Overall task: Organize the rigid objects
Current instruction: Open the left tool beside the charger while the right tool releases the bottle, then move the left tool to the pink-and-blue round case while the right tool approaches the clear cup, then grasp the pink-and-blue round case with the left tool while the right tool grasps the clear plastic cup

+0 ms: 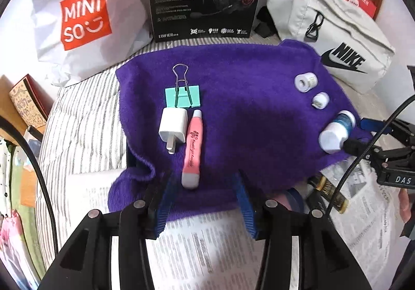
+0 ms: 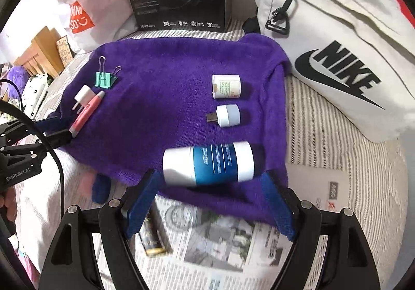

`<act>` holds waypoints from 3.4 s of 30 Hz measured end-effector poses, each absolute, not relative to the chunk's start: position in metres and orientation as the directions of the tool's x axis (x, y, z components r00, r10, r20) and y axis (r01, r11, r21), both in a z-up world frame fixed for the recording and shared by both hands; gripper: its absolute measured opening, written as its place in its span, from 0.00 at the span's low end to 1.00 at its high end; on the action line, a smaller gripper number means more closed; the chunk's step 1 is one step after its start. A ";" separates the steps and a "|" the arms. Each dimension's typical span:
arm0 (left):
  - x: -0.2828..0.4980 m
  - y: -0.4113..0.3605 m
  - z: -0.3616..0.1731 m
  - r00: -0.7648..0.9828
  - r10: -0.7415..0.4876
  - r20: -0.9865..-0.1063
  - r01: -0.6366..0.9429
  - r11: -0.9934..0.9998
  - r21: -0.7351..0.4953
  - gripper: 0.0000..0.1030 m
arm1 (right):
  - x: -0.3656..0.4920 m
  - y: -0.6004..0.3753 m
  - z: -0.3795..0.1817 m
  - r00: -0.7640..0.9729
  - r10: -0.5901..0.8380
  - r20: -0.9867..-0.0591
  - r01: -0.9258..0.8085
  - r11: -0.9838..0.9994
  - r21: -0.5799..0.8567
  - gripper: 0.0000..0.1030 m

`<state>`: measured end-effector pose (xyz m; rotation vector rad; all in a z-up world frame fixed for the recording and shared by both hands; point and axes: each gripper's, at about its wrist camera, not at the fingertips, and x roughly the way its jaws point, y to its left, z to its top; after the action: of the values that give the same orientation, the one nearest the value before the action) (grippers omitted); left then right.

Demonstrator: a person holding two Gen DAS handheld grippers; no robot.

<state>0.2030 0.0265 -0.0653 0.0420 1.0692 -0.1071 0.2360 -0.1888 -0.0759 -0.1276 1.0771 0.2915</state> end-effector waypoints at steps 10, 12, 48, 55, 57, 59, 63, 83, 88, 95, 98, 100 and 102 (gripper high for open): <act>0.166 0.014 -0.059 0.488 -0.102 -0.867 0.114 0.992 -0.052 0.46 | 0.190 -0.210 -0.069 0.458 0.169 -0.873 -0.259 0.964 0.051 0.78; 0.162 0.010 -0.064 0.485 -0.112 -0.867 0.101 0.992 -0.072 0.46 | 0.178 -0.216 -0.069 0.466 0.167 -0.869 -0.248 0.967 0.053 0.78; 0.166 -0.035 -0.108 0.518 -0.047 -0.854 0.011 0.999 -0.048 0.40 | 0.122 -0.246 -0.094 0.472 0.240 -0.849 -0.230 0.962 0.144 0.78; 0.153 -0.024 -0.106 0.534 -0.097 -0.840 0.046 0.995 -0.086 0.34 | 0.123 -0.238 -0.098 0.467 0.231 -0.853 -0.240 0.962 0.130 0.78; 0.147 -0.019 -0.106 0.536 -0.088 -0.839 0.049 0.996 -0.073 0.34 | 0.124 -0.235 -0.097 0.472 0.232 -0.851 -0.243 0.962 0.127 0.78; 0.142 -0.013 -0.106 0.534 -0.080 -0.841 0.048 0.997 -0.065 0.34 | 0.126 -0.232 -0.095 0.477 0.233 -0.847 -0.247 0.961 0.124 0.78; 0.135 -0.001 -0.107 0.534 -0.058 -0.844 0.033 0.998 -0.048 0.34 | 0.133 -0.223 -0.093 0.492 0.241 -0.837 -0.259 0.958 0.123 0.78; 0.128 -0.004 -0.110 0.563 -0.033 -0.826 0.075 0.997 0.012 0.34 | 0.178 -0.193 -0.116 0.519 0.256 -0.816 -0.257 0.957 0.136 0.58; 0.128 -0.003 -0.110 0.565 -0.036 -0.824 0.081 0.997 0.011 0.34 | 0.184 -0.186 -0.117 0.545 0.218 -0.810 -0.258 0.962 0.085 0.53; 0.128 -0.003 -0.109 0.568 -0.049 -0.822 0.099 0.995 0.009 0.34 | 0.183 -0.180 -0.117 0.567 0.180 -0.803 -0.286 0.958 0.012 0.29; 0.127 -0.002 -0.109 0.567 -0.057 -0.822 0.106 0.994 0.004 0.34 | 0.180 -0.190 -0.113 0.547 0.195 -0.814 -0.278 0.960 0.043 0.26; 0.127 -0.002 -0.109 0.567 -0.056 -0.822 0.107 0.994 0.007 0.34 | 0.175 -0.195 -0.110 0.544 0.198 -0.815 -0.276 0.960 0.050 0.26; 0.127 -0.003 -0.109 0.566 -0.052 -0.823 0.108 0.994 0.011 0.34 | 0.172 -0.196 -0.110 0.542 0.188 -0.819 -0.280 0.959 0.034 0.26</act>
<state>0.1274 -0.0033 -0.1085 0.0626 0.9648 -0.0937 0.1717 -0.1961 -0.1102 -0.1054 0.9592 0.2785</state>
